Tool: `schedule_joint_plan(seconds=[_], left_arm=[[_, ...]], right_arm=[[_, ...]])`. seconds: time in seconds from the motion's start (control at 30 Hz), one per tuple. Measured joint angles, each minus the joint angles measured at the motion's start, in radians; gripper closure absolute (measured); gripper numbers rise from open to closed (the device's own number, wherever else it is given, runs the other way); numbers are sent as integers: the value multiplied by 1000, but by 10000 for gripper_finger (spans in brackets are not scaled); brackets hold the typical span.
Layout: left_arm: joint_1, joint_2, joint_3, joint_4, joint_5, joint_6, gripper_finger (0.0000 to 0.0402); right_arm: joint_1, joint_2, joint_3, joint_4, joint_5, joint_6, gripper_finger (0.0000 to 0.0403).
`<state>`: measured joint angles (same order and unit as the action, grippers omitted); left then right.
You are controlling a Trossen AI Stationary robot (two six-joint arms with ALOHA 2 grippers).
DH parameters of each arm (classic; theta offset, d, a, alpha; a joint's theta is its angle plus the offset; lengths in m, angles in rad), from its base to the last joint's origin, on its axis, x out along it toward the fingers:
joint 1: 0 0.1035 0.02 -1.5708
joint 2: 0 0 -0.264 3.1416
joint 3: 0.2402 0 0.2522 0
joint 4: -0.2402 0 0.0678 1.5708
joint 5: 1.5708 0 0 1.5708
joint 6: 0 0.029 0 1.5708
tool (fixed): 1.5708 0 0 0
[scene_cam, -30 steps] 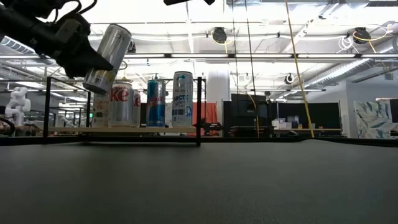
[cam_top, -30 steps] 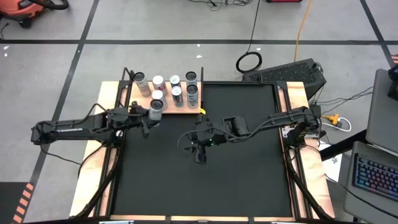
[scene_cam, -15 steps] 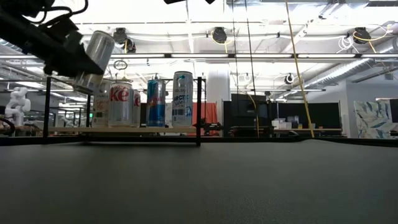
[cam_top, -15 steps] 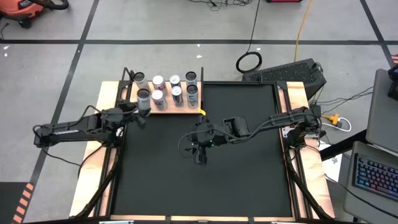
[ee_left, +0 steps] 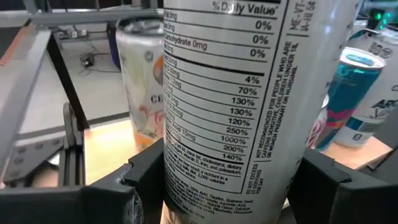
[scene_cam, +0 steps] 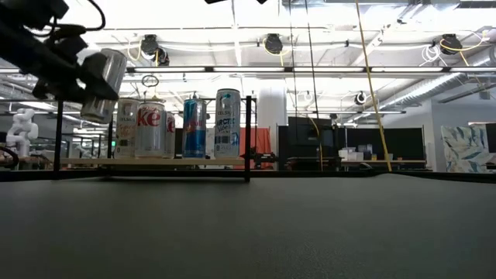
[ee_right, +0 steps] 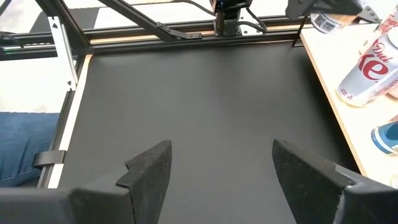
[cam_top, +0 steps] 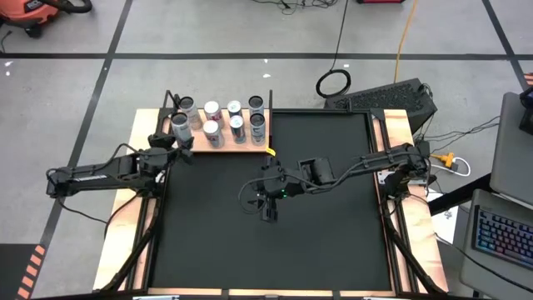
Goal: Place canned beverage on shelf
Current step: Align the white and yellow soda can with the other white and yellow soda can on the shelf
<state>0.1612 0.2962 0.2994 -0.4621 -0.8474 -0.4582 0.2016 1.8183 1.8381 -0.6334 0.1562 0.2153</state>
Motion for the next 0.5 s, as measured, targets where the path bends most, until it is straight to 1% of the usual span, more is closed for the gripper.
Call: schedule_joint_plan(seconds=[0.1,0.3,0.37,0.5], left_arm=[[0,0,-66,64,-36,-8,155],[0,0,-208,243,-104,-8,155],[0,5,-223,292,-113,1,155],[0,7,-226,317,-119,53,155]], right_arm=[[5,0,0,0,0,0,144],[14,0,0,0,0,0,144],[16,0,0,0,0,0,144],[16,0,0,1,0,0,144]])
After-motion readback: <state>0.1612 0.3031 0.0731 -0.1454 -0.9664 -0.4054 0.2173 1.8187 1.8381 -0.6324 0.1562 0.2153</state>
